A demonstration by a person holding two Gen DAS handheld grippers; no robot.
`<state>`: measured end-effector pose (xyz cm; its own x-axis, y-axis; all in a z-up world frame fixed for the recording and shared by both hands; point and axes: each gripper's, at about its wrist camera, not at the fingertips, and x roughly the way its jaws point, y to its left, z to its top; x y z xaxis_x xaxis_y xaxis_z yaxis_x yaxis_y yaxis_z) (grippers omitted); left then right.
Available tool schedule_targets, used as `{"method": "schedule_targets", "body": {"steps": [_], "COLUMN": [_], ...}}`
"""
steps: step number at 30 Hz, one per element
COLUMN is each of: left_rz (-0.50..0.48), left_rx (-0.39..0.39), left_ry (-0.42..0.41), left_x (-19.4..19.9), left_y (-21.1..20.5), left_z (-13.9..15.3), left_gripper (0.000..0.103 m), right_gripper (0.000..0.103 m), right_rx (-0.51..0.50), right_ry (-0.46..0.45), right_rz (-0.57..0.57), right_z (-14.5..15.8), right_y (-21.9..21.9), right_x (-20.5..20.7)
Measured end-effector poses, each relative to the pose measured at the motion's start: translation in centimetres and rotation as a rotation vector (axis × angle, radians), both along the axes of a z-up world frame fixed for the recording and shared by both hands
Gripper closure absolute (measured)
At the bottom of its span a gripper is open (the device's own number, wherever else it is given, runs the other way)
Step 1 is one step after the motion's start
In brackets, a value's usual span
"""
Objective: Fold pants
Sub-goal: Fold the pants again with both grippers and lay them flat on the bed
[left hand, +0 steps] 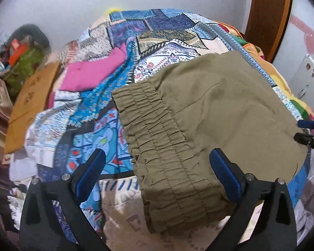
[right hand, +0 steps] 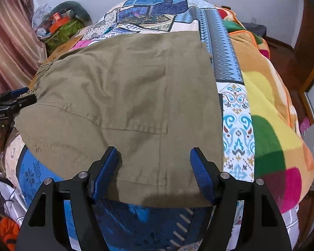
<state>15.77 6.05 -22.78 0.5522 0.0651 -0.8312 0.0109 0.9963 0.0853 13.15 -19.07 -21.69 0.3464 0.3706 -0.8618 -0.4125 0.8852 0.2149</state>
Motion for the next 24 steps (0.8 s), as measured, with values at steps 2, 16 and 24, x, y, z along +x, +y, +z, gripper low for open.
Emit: {"method": "schedule_targets", "body": {"steps": [2,16,24], "left_rz": [0.006,0.105,0.079], "left_rx": [0.014,-0.244,-0.454], "left_ry": [-0.006,-0.012,0.123], "left_x": [-0.3,-4.4,-6.2], "left_y": [-0.1,3.5,2.6], "left_z": [0.5,4.3,0.3], "left_gripper": [0.002,0.002,0.002], "right_gripper": [0.035,0.035,0.035], "right_rx": [-0.006,0.011,-0.031], "right_ry": [-0.002,-0.168,-0.197], "right_rz": [0.0,0.148,0.284], "right_z": [0.2,5.0,3.4], "right_y": [0.0,7.4,13.6], "right_x": [-0.2,-0.5,-1.3]}}
